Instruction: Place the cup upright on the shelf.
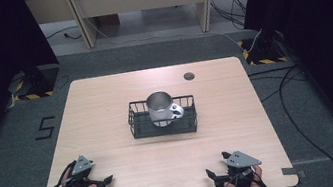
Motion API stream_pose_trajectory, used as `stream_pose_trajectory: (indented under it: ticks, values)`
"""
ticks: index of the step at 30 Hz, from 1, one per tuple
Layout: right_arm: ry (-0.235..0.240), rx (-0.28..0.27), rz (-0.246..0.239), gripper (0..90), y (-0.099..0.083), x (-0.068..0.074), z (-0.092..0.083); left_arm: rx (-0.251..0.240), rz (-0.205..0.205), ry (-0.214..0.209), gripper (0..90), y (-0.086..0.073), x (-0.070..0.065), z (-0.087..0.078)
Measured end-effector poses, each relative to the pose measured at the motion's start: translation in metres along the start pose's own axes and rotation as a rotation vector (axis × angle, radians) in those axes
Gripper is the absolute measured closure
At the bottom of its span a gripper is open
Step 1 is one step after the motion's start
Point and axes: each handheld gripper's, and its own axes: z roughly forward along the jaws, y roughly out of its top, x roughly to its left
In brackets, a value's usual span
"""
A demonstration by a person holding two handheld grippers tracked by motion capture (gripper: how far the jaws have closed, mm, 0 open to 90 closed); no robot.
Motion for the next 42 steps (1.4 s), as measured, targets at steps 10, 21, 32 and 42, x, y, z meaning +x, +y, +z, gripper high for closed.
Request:
stream_pose_trajectory:
  ticks: [10,21,32,42]
  values:
    - [-0.042,0.043,-0.009,11.0,-0.013,0.002,0.008,0.000,0.001,0.000,0.0,0.000,0.000,0.000]
    - [-0.039,0.038,-0.008,3.5,-0.015,0.005,0.010,0.000,0.000,0.000,0.0,0.000,0.000,0.000]
    - [-0.039,0.040,-0.009,0.8,-0.015,0.006,0.010,0.001,0.001,-0.001,0.0,0.000,0.000,0.000]
    - [-0.045,0.037,-0.006,0.7,-0.016,0.006,0.010,0.002,0.004,-0.002,0.0,0.000,0.000,0.000]
